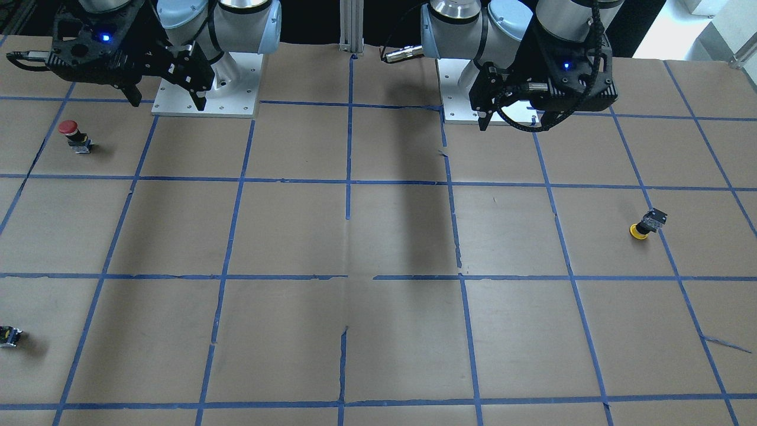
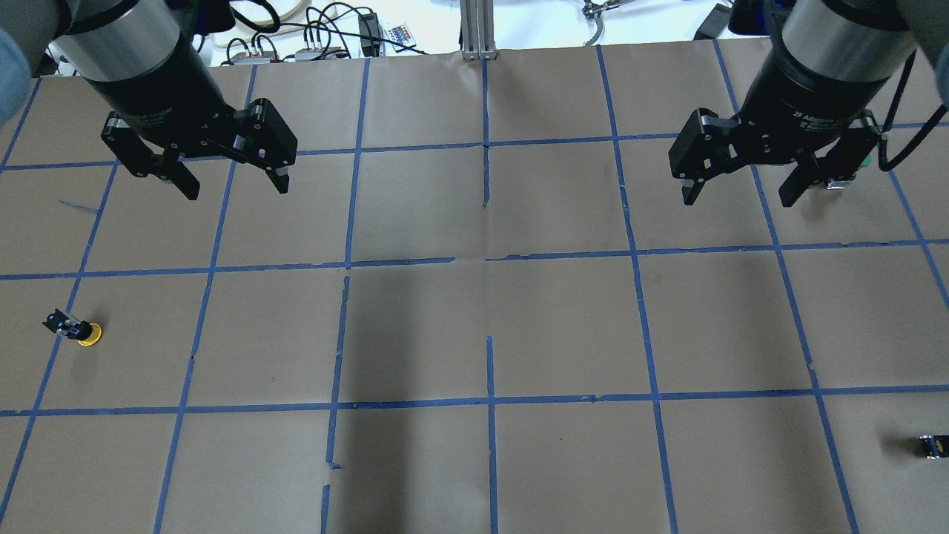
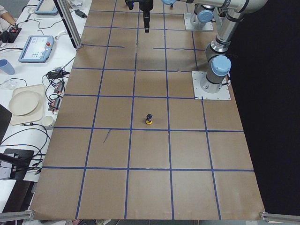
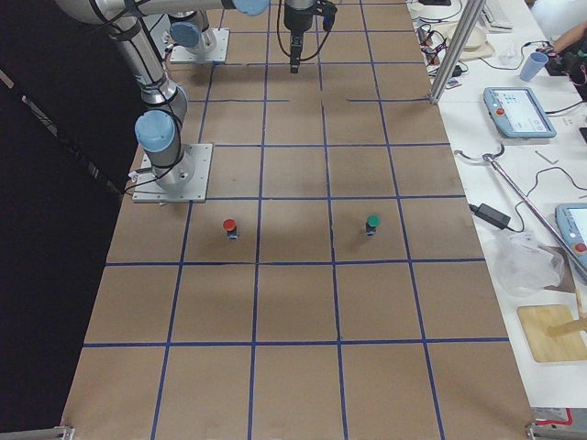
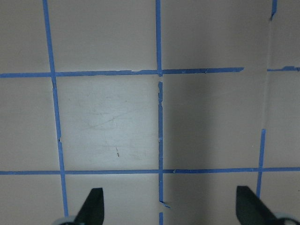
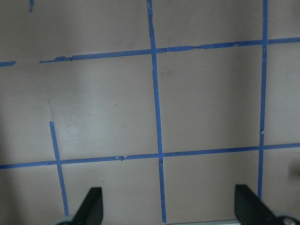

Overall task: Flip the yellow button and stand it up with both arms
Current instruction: 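Move the left gripper toward the yellow button lying on the table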

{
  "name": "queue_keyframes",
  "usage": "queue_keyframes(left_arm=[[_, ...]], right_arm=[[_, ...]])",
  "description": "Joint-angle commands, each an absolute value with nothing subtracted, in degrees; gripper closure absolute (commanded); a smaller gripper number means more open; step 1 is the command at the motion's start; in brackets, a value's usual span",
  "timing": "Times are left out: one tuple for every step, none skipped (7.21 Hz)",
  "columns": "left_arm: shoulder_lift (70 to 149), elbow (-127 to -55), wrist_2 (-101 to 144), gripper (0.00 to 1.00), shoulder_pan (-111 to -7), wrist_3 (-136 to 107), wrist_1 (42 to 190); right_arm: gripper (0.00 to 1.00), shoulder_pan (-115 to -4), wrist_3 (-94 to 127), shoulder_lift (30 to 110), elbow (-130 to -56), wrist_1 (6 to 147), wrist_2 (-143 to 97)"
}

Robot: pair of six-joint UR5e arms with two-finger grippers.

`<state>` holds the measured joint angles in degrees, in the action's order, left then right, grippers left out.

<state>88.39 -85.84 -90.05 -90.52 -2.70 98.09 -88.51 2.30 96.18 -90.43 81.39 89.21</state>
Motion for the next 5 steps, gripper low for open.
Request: queue_keyframes(left_arm=[[88.2,-85.9,-90.3,0.00,-90.4,-2.2,98.3],[88.1,-85.9,-90.4,0.00,-90.4,-2.2,98.5],[88.0,-86.2,-90.5,0.00,-89.5,0.8,98.6],[88.2,-86.5,-92.1,0.00,-87.8,9.5,98.4],[88.6,-86.8,-95.2,0.00,-84.4,15.6,98.0]], right_arm=[[0.00,-88.5,2.3,96.2,-90.4,81.4,89.3],[0.00,-88.5,2.3,96.2,-90.4,81.4,88.9],[0.00,-88.5,2.3,96.2,-90.4,81.4,89.1],[0.00,-88.6,2.2,96.2,-90.4,81.4,88.8],[0.00,-88.5,2.2,96.2,-90.4,81.4,88.7]])
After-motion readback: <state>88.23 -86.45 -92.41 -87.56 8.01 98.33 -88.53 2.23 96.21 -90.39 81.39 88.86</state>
